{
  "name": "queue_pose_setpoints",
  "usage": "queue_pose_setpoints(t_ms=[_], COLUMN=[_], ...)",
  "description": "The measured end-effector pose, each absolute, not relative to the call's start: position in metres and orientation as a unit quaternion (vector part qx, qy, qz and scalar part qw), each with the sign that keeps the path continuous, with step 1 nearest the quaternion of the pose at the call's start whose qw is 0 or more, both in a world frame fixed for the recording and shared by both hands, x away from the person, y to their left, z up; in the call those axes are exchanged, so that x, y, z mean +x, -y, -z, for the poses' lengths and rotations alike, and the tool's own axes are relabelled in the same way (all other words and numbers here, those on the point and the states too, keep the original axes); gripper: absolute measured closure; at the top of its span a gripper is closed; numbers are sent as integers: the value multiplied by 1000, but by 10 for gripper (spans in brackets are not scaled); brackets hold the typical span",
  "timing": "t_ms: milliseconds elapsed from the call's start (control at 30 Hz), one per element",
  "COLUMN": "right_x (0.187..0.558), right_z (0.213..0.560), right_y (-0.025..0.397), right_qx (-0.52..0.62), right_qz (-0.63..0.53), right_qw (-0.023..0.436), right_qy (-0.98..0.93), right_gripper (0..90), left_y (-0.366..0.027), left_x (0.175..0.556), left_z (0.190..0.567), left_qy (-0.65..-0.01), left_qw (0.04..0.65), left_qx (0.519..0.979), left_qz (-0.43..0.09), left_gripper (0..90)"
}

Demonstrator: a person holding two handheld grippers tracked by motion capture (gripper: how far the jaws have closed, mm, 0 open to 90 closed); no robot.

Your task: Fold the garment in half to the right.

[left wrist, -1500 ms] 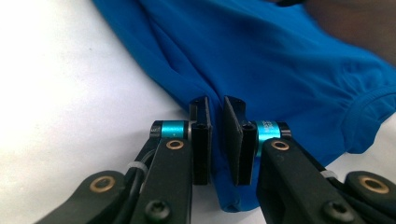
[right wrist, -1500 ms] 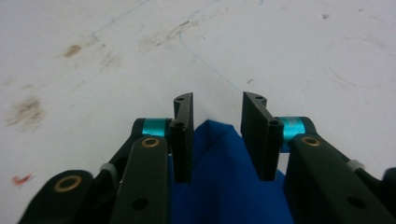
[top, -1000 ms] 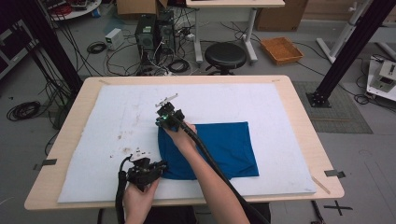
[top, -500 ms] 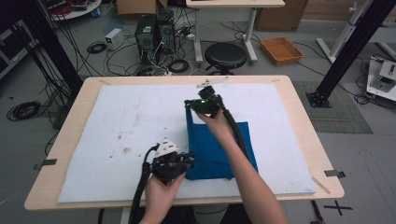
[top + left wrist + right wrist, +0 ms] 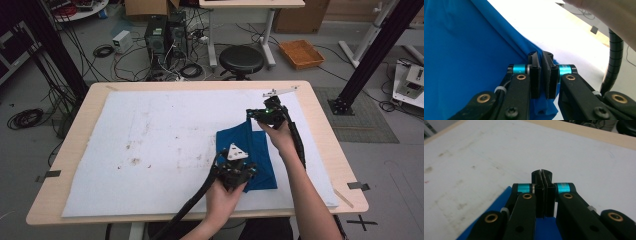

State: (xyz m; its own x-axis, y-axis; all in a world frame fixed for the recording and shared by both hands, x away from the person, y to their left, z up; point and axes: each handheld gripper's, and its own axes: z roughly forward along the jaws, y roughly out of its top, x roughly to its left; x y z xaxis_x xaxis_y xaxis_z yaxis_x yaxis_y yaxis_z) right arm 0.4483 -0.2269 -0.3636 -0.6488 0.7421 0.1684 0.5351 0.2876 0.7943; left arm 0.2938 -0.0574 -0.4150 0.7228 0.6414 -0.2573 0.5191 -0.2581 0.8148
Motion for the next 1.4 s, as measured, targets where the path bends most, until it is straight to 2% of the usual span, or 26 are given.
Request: queue_pose_setpoints(t_ms=[200, 233, 367, 400, 467, 667, 800, 967, 1000, 1067, 1267, 1300, 1367, 1400], right_x=[451, 452, 455, 454, 452, 427, 414, 415, 416, 417, 411, 410, 403, 402], right_z=[379, 382, 390, 390, 386, 381, 392, 416, 420, 427, 430, 430, 427, 426], right_y=[245, 248, 253, 254, 257, 262, 267, 271, 271, 272, 279, 280, 283, 284], right_qx=[423, 427, 454, 459, 466, 462, 475, 503, 506, 508, 523, 523, 527, 527], right_qz=[-413, -406, -368, -360, -367, -388, -392, -379, -377, -377, -377, -377, -378, -380], right_qw=[144, 153, 179, 189, 187, 193, 169, 146, 139, 131, 137, 139, 149, 151], right_qy=[-794, -793, -791, -790, -783, -774, -770, -763, -763, -763, -752, -752, -746, -745], right_gripper=[900, 900, 877, 826, 820, 777, 777, 778, 784, 890, 900, 899, 808, 803], left_y=[86, 89, 93, 92, 87, 51, 20, -22, -30, -43, -76, -82, -89, -94], left_x=[303, 304, 300, 298, 295, 290, 287, 284, 284, 283, 283, 283, 283, 283], left_z=[426, 427, 428, 427, 424, 409, 400, 394, 394, 395, 398, 398, 398, 398], left_qy=[-352, -344, -302, -295, -287, -281, -285, -303, -307, -316, -343, -347, -352, -356], left_qw=[491, 500, 528, 533, 536, 540, 536, 528, 525, 520, 515, 517, 520, 521], left_qx=[795, 792, 792, 792, 792, 790, 789, 784, 784, 782, 772, 768, 764, 760], left_qz=[-57, -57, -44, -47, -52, -78, -99, -121, -124, -131, -145, -148, -149, -154], left_gripper=[847, 822, 622, 600, 590, 562, 538, 529, 523, 518, 518, 518, 515, 509])
